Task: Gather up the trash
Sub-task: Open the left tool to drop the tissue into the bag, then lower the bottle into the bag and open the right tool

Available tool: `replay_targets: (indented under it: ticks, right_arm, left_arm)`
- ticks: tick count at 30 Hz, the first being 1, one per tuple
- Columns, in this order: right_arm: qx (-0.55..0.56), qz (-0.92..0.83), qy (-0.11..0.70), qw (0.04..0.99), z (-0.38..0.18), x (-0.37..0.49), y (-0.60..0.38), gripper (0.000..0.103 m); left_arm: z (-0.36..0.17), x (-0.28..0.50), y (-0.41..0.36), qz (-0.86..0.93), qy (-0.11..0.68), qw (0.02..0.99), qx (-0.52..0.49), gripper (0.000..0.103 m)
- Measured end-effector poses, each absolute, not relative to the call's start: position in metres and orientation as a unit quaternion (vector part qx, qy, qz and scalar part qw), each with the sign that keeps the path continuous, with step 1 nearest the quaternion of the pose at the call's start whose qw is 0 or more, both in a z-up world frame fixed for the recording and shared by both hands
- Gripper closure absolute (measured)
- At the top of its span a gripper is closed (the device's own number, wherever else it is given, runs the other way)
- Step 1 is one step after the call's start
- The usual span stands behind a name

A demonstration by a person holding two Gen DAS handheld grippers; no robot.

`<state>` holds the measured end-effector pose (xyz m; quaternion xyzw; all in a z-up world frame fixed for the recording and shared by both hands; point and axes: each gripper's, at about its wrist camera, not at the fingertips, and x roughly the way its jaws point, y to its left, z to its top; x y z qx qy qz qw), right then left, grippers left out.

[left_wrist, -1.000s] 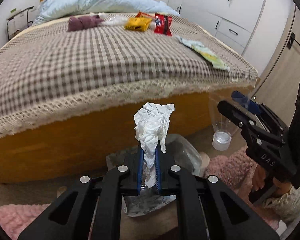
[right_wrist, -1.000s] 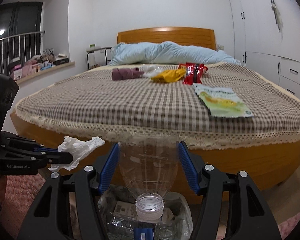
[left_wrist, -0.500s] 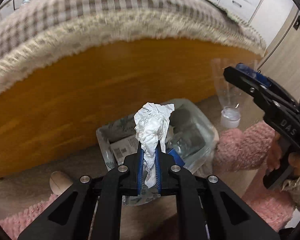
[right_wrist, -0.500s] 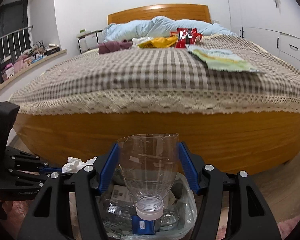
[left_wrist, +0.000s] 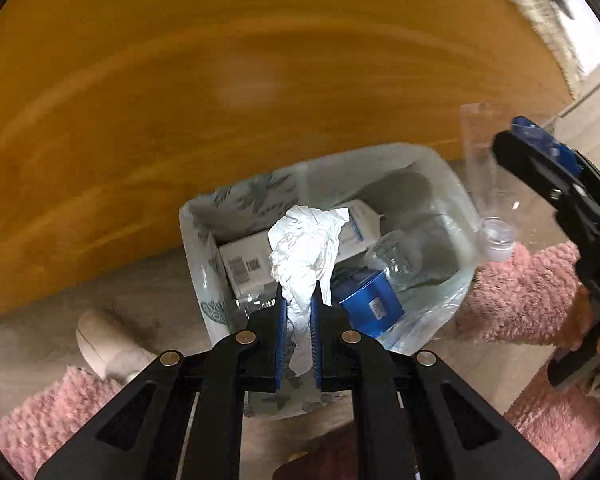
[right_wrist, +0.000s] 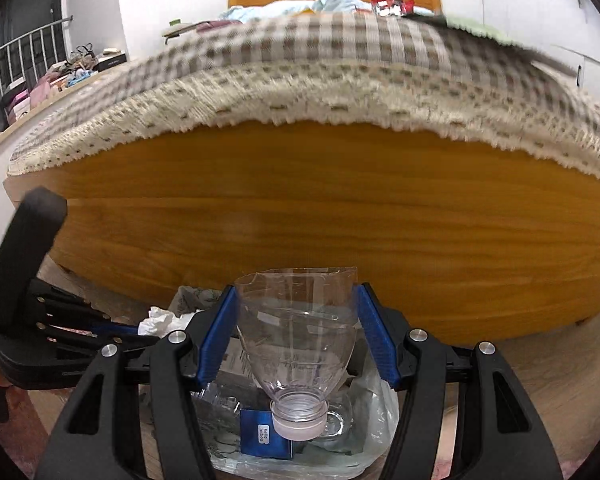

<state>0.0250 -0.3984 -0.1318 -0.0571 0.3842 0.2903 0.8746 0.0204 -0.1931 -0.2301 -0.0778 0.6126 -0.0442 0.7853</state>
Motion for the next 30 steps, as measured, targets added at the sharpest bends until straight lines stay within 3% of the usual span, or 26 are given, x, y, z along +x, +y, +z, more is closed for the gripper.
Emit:
replay_targets:
  ticks: [9, 12, 14, 16, 17, 21, 30]
  right_arm:
    - [-0.054, 0.291, 0.417, 0.859, -0.152, 0.031, -0.399, 0.044]
    - [-0.053, 0.287, 0.427, 0.856, -0.157, 0.034, -0.402, 0.044]
    - [-0.055, 0.286, 0.43, 0.855, -0.162, 0.036, -0.401, 0.044]
    - [-0.055, 0.284, 0.434, 0.853, -0.165, 0.039, -0.397, 0.044]
    - [-0.057, 0.283, 0.436, 0.853, -0.168, 0.039, -0.398, 0.044]
    - [-0.056, 0.279, 0.445, 0.849, -0.173, 0.039, -0.394, 0.044]
    - [-0.051, 0.269, 0.469, 0.84, -0.187, 0.046, -0.395, 0.044]
  left_arm:
    - [-0.233, 0.027, -0.189, -0.037, 0.606, 0.789, -0.094, 0.09]
    - [-0.233, 0.028, -0.187, -0.032, 0.605, 0.789, -0.101, 0.065]
    - [-0.232, 0.027, -0.186, -0.034, 0.602, 0.79, -0.107, 0.056]
    - [-0.23, 0.027, -0.184, -0.021, 0.603, 0.791, -0.105, 0.028]
    - [-0.23, 0.027, -0.182, -0.012, 0.603, 0.791, -0.103, 0.025]
    - [-0.232, 0.027, -0.172, 0.013, 0.613, 0.782, -0.115, 0.018]
    - [-0.235, 0.026, -0.164, 0.021, 0.621, 0.77, -0.144, 0.018]
